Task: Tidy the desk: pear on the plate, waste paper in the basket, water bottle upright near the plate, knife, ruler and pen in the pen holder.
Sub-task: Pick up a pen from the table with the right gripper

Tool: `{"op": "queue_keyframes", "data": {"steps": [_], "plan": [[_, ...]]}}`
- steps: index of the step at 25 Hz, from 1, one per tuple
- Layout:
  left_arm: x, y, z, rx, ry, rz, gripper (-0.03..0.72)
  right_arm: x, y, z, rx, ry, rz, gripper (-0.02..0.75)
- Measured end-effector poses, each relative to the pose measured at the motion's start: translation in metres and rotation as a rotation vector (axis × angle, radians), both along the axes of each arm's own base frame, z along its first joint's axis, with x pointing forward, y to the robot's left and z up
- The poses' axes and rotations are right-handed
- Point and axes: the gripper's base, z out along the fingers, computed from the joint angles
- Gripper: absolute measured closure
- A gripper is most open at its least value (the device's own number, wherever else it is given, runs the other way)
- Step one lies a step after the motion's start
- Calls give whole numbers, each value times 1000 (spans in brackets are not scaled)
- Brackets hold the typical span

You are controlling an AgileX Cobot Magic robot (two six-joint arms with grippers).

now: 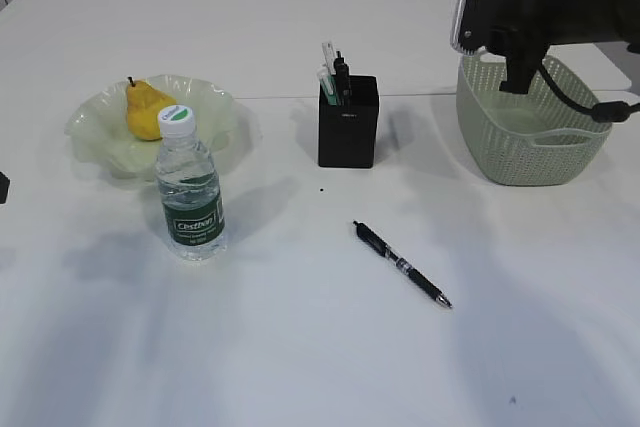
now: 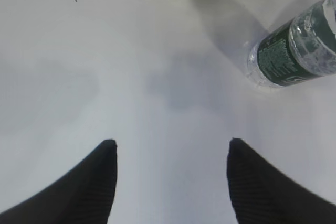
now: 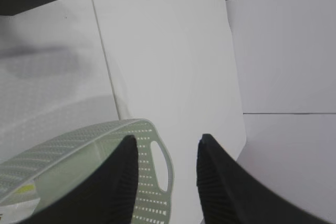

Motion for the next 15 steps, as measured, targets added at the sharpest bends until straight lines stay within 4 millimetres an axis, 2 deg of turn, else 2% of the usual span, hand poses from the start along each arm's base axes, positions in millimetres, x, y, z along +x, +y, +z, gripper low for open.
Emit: {"op": "queue_keyframes", "data": {"steps": [4,11,15], "plan": [[0,0,0,0,-2,1,222,-1,-5,-3,42,0,-80,454],[0,0,0,0,-3,1,222,-16,-13,-30,13,63,-179,454],[1,0,0,1,-7,2,222,-27,-8,-26,72,54,-278,454]]}}
